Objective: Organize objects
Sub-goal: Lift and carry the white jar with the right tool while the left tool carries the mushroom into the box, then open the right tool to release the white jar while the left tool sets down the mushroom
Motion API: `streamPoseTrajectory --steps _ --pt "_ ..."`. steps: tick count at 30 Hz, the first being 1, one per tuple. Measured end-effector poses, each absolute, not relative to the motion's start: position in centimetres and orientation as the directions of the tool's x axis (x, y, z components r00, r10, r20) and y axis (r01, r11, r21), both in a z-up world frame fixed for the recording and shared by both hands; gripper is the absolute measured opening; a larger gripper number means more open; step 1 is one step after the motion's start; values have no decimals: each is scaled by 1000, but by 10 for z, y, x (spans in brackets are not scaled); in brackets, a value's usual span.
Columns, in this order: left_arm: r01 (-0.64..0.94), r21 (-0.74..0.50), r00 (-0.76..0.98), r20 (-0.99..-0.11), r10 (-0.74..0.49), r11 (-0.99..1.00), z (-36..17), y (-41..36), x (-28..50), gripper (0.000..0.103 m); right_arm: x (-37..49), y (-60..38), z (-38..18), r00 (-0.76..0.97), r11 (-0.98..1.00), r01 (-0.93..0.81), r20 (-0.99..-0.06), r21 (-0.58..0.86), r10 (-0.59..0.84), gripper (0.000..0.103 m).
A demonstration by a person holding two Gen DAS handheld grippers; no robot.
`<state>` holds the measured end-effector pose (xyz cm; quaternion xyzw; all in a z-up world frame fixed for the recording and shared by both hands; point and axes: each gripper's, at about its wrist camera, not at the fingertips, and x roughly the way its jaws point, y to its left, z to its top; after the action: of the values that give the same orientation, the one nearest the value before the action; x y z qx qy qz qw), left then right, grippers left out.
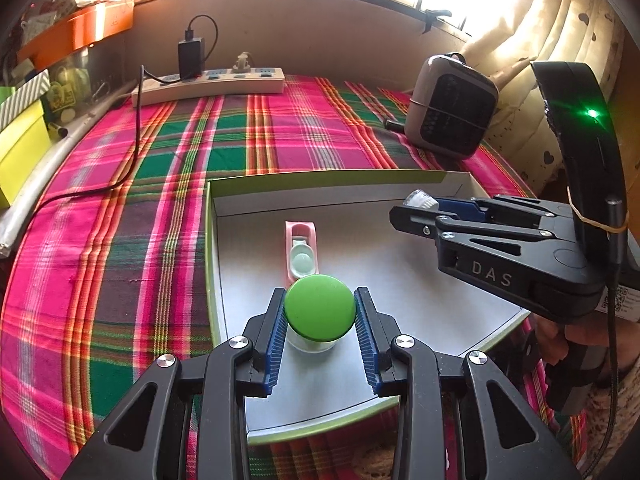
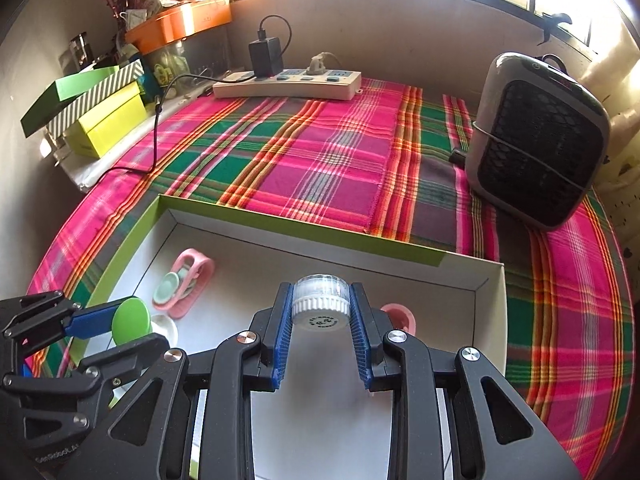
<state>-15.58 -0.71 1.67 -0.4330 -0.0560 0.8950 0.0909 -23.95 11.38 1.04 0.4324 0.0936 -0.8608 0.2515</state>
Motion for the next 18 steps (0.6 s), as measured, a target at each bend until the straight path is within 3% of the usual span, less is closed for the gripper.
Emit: streamPoseTrajectory --steps 18 --pt "-119 -151 -615 -765 192 -981 15 -4 -162 31 -252 104 2 -493 -854 521 -818 -4 -297 29"
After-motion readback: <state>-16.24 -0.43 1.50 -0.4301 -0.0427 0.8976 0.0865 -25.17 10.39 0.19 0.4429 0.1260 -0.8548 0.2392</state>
